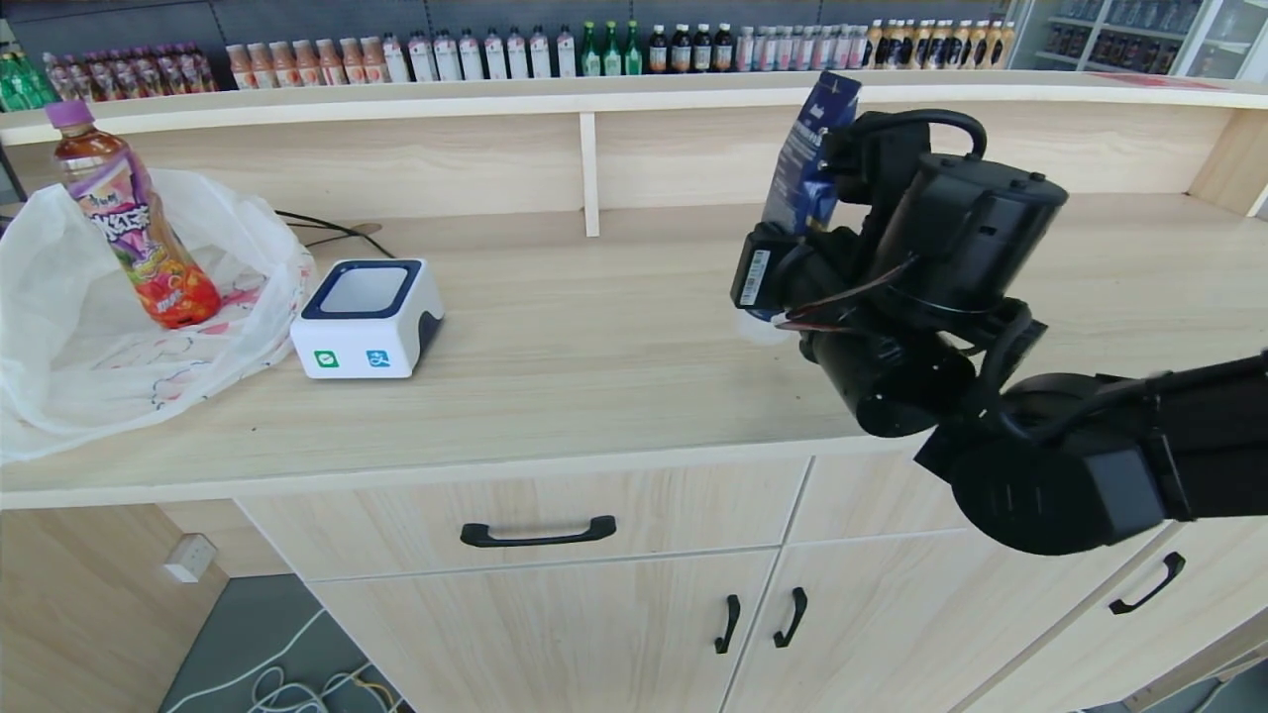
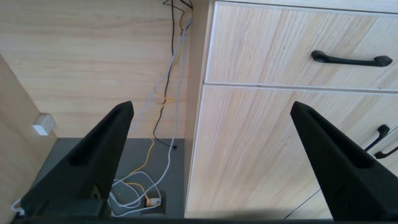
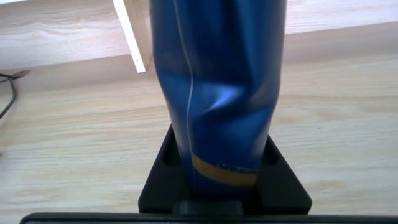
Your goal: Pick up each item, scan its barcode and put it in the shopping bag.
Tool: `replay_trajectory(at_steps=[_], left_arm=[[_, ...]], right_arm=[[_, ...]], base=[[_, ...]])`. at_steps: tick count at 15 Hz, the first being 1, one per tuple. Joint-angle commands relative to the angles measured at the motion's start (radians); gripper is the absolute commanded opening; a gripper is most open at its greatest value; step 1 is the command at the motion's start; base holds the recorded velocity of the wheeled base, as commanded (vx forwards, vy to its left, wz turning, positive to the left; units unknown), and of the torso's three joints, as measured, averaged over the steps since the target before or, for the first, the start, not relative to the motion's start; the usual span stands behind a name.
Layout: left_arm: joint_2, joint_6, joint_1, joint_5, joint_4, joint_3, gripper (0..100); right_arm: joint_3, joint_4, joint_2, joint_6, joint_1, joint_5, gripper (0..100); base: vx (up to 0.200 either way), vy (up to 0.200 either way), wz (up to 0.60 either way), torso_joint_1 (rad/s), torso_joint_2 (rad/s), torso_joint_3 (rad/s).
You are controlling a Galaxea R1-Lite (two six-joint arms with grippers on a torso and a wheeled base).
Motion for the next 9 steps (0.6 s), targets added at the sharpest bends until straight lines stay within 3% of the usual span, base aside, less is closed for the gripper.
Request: replay_trajectory(at_steps=[1, 5, 9], left_arm=[[0.0, -0.001, 0.001, 0.0, 0.0, 0.0, 100], [0.0, -0.001, 0.001, 0.0, 0.0, 0.0, 100], [0.0, -0.001, 0.001, 0.0, 0.0, 0.0, 100]], right_arm=[[0.123, -0.006, -0.15, -0.008, 0.0, 0.0, 0], [0.322, -0.098, -0.278, -0.013, 0.001, 0.0, 0], [0.413, -0.113, -0.37, -0.018, 0.02, 0.012, 0]], base=[[0.0, 0.0, 0.0, 0.0, 0.0, 0.0], [0.0, 0.0, 0.0, 0.0, 0.0, 0.0], [0.0, 0.0, 0.0, 0.0, 0.0, 0.0]])
